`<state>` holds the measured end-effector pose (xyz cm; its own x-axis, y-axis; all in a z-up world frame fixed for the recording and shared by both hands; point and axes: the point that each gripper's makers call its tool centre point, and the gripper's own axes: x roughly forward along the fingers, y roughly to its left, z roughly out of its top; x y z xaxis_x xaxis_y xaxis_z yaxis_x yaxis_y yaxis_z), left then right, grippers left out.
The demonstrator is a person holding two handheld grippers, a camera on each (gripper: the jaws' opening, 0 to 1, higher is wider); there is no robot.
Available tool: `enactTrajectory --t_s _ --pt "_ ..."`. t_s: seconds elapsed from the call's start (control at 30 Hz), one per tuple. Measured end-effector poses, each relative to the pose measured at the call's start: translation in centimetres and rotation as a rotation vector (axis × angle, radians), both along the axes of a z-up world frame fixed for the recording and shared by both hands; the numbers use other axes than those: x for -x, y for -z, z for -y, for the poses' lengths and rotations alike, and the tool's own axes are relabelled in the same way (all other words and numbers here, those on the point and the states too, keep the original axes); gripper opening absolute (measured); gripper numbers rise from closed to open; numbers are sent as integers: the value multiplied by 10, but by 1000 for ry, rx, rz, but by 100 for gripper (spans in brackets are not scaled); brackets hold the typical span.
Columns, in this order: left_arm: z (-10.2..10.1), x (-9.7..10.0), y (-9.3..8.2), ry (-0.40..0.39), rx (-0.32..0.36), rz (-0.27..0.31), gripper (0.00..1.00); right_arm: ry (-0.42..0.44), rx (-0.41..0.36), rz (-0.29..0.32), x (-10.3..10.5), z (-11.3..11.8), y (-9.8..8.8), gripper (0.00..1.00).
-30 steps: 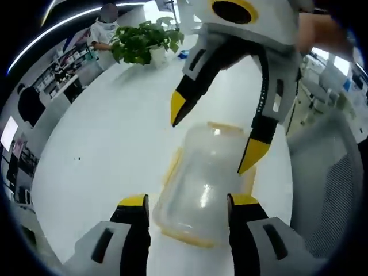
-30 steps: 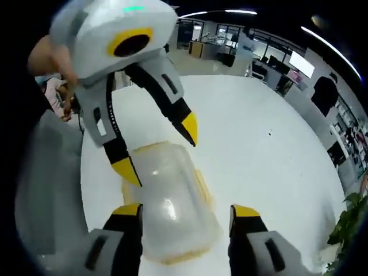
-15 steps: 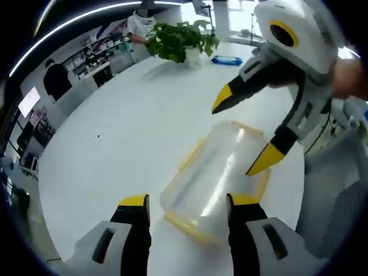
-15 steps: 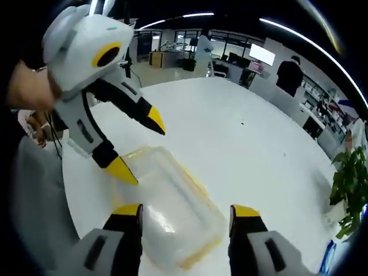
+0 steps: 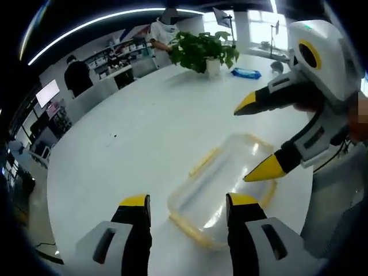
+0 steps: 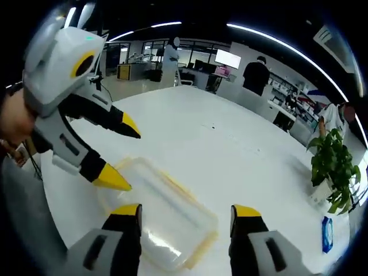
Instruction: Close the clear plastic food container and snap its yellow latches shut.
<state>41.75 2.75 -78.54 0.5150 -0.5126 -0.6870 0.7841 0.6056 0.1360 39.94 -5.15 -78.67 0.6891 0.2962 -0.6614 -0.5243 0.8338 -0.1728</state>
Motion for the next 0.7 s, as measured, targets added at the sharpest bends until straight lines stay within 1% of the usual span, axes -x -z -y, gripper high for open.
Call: enactTrajectory --t_s 0.03,0.07,0.13,0.2,0.27,0.3,0.33,0.43,0.47,0.5,0.53,0.63,0.67,0.7 --pt "0 -1 0 1 0 3 50 2 -1 5 -1 0 -1 61" --pt "0 -1 -1 0 2 6 49 7 -22 15 -2 -1 -3 61" --pt "-1 -3 -1 -13 20 3 50 37 -91 4 -3 -2 -3 61" --pt "-1 -3 -1 -18 39 -5 50 42 -76 11 -3 4 -1 61" --pt "1 -1 0 -4 62 -8 49 52 -75 5 -1 7 2 61" --pt "1 -4 -5 -21 100 25 49 63 -103 1 0 6 3 61" --pt "0 -4 -7 -29 116 28 50 67 -114 2 1 6 4 62" --pt "-1 -3 -6 -64 178 0 51 99 -165 3 3 7 4 63" --pt "-3 -3 -6 -73 192 0 50 131 -211 11 2 6 3 64" --pt "-4 -4 -4 -80 198 -4 50 142 -245 24 1 6 1 65" --pt "-4 -2 -2 -97 220 -27 50 159 -269 16 2 7 2 66" --pt "-8 -4 -1 -128 253 -34 53 188 -282 20 2 12 4 68" --pt "-10 -4 1 -137 257 -45 54 198 -293 17 2 13 4 68" --pt "-10 -4 2 -159 278 -66 54 215 -317 22 2 14 4 68"
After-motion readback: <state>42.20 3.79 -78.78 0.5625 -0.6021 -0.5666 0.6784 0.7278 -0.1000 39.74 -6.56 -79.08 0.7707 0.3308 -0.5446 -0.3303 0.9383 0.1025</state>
